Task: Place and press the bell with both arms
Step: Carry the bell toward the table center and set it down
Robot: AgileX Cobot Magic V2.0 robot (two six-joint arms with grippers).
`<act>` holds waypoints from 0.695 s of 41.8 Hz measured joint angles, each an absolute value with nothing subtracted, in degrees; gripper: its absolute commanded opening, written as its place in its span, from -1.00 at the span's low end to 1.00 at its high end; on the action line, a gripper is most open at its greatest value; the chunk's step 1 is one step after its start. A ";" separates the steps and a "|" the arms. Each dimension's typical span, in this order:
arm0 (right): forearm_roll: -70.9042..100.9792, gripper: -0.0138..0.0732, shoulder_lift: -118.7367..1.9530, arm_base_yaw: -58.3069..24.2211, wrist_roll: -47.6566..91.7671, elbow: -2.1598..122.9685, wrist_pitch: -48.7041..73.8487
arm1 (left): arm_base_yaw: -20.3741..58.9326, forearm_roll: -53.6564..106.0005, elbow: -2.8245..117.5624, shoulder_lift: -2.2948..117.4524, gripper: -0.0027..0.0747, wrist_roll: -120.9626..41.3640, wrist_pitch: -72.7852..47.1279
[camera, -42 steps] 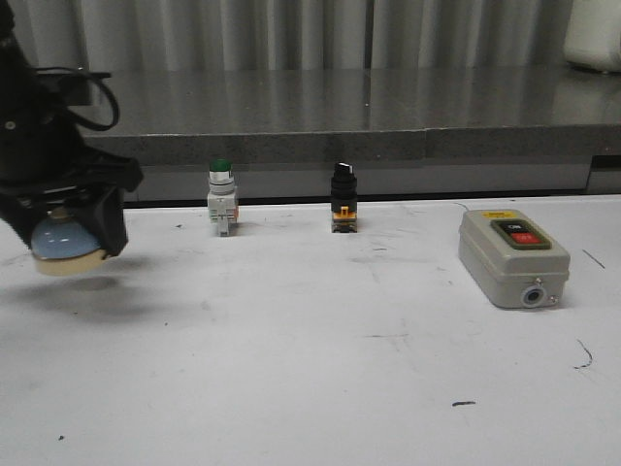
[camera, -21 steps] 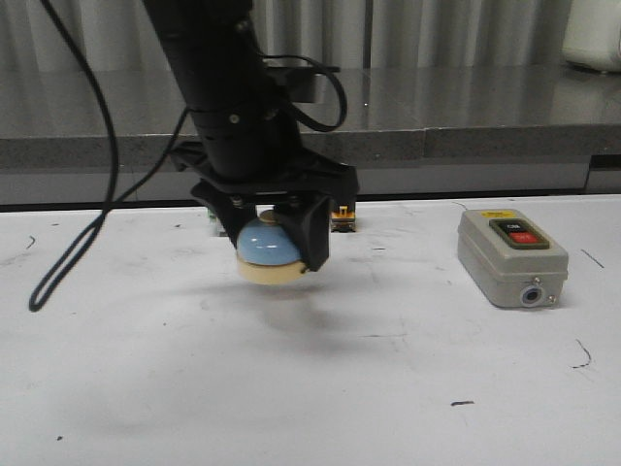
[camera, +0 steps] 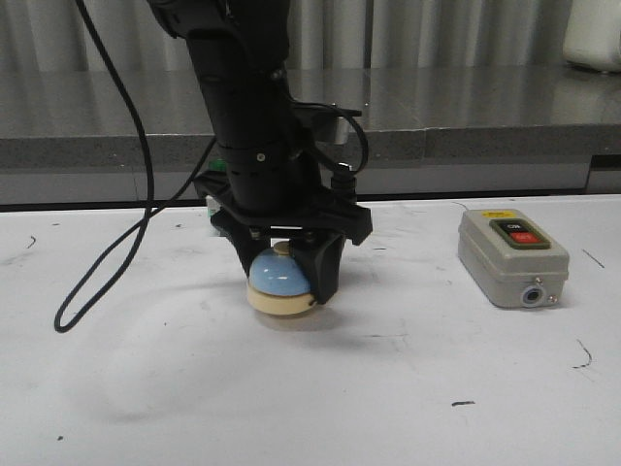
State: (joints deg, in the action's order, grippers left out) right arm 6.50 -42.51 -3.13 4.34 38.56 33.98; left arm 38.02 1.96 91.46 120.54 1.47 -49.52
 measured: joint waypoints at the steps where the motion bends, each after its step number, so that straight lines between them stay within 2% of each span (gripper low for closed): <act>1: 6.50 0.44 -42.51 -3.13 4.34 38.56 33.98 | 38.02 1.96 91.46 120.69 -0.23 1.47 -49.66; 4: 6.50 0.44 -42.51 -3.13 4.34 38.56 33.98 | 38.02 1.88 91.46 121.42 -0.11 1.47 -50.48; 9: 6.50 0.44 -42.51 -3.13 4.34 38.56 33.98 | 38.02 1.74 91.46 121.59 0.27 1.47 -50.83; 12: 6.50 0.44 -42.51 -3.13 4.34 38.56 33.98 | 38.02 1.74 91.46 121.59 0.43 1.47 -50.94; 29: 6.50 0.44 -42.51 -3.13 4.34 38.56 33.98 | 38.02 1.86 91.46 120.58 0.45 1.47 -52.47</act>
State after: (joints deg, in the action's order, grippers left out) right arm 6.50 -42.51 -3.13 4.34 38.56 33.98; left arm 38.02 1.86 91.46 120.58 1.47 -52.47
